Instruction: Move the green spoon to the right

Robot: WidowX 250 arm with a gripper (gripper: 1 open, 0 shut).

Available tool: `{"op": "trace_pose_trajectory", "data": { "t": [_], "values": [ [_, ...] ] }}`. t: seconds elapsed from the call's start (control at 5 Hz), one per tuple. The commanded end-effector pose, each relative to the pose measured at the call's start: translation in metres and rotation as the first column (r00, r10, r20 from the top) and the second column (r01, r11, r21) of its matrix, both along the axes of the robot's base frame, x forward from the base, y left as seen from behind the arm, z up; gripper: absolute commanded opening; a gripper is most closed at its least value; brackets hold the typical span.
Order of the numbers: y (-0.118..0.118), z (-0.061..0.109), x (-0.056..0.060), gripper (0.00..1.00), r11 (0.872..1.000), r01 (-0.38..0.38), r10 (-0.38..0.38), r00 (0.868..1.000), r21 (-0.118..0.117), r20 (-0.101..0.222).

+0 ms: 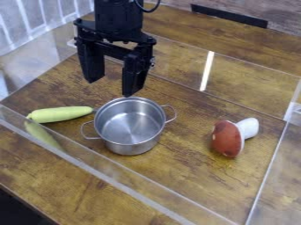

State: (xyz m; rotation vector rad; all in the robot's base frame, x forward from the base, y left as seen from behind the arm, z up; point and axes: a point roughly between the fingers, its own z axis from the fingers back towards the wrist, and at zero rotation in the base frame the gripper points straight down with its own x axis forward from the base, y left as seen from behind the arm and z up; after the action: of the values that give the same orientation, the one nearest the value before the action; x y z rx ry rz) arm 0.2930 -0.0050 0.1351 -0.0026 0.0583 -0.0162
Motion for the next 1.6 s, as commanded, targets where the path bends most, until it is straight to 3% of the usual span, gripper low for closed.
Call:
{"op": "trace_pose_trajectory", "data": {
  "t": [0.0, 0.2, 0.4, 0.6, 0.8, 1.0, 1.2, 1.4],
  "values": [
    [0.001, -0.013, -0.003, 1.0, 1.0, 0.008, -0.008, 0.999, -0.002, -0.034],
    [0.005, -0.024, -0.005, 1.0, 0.999, 0.048, -0.048, 0.997, -0.006, -0.062],
    [0.029, -0.029, -0.007, 1.0, 0.982, 0.191, -0.191, 0.98, -0.003, -0.057],
    [0.061, -0.035, -0.008, 1.0, 0.951, 0.31, -0.309, 0.95, 0.013, -0.045],
    [0.083, -0.039, -0.008, 1.0, 0.925, 0.378, -0.377, 0.926, 0.033, -0.031],
    [0.092, -0.047, -0.008, 1.0, 0.898, 0.438, -0.438, 0.899, 0.042, -0.016],
    [0.097, -0.061, -0.008, 1.0, 0.871, 0.488, -0.49, 0.872, 0.057, 0.02],
    [0.104, -0.074, -0.004, 1.0, 0.835, 0.544, -0.549, 0.834, 0.083, 0.054]
  ]
}}
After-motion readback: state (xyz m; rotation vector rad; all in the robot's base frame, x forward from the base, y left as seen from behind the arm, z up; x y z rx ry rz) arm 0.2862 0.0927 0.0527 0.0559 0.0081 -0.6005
